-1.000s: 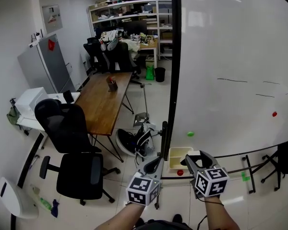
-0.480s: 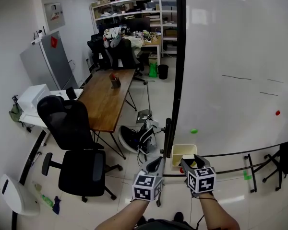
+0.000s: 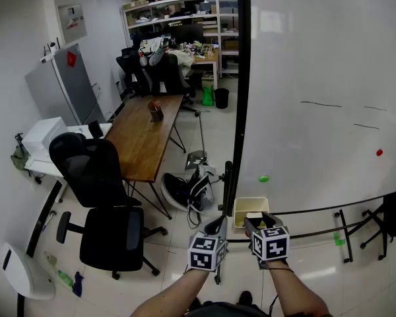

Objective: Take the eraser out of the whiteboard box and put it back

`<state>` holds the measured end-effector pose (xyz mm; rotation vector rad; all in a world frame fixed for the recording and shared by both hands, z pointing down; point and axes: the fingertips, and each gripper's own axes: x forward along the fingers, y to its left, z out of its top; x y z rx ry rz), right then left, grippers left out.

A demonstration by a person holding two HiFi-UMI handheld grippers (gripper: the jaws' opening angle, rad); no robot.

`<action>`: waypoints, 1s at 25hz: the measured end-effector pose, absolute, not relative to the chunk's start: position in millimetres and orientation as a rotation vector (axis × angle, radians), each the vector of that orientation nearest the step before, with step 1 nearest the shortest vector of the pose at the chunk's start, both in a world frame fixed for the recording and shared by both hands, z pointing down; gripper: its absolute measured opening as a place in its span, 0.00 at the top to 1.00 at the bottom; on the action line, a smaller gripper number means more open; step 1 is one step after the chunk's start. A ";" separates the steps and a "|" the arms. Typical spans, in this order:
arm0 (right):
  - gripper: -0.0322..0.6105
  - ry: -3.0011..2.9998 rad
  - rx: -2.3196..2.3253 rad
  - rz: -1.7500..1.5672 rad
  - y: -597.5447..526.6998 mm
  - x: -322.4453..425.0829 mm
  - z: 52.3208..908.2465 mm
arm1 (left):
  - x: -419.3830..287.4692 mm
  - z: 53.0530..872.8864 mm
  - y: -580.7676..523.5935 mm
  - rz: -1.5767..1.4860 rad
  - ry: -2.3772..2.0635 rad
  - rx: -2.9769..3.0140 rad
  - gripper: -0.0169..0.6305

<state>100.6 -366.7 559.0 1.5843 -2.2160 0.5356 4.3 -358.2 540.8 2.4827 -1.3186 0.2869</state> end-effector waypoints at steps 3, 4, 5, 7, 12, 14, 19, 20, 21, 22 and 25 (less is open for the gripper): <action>0.53 -2.196 1.581 0.549 -368.4 102.4 560.4 | 10.3 543.5 -359.9 0.295 -1.311 2.480 0.93; 0.53 -2.190 1.579 0.555 -368.9 101.9 560.6 | 10.8 543.0 -360.0 0.294 -1.309 2.482 0.93; 0.53 -2.184 1.574 0.559 -369.5 101.5 560.6 | 11.1 542.0 -360.1 0.291 -1.308 2.485 0.93; 0.53 -2.170 1.559 0.572 -370.7 102.3 560.8 | 12.1 540.3 -360.6 0.286 -1.309 2.486 0.93; 0.54 -2.143 1.486 0.633 -371.8 104.0 560.4 | 13.7 533.4 -360.7 0.274 -1.313 2.482 0.93; 0.54 -2.149 1.479 0.682 -370.6 103.6 560.8 | 14.2 530.3 -359.8 0.262 -1.310 2.482 0.93; 0.54 -2.130 1.467 0.692 -368.8 99.5 563.1 | 19.5 521.9 -356.0 0.246 -1.293 2.505 0.93; 0.53 -2.123 1.467 0.684 -368.3 98.9 563.4 | 20.4 521.0 -355.5 0.246 -1.292 2.508 0.93; 0.53 -2.113 1.470 0.674 -367.5 99.0 563.6 | 21.1 520.2 -354.9 0.246 -1.291 2.511 0.93; 0.53 -2.100 1.471 0.661 -366.3 99.7 564.4 | 21.7 519.4 -354.2 0.247 -1.292 2.513 0.93; 0.44 -2.085 1.480 0.638 -363.0 104.0 564.5 | 21.5 516.7 -352.4 0.241 -1.298 2.511 0.93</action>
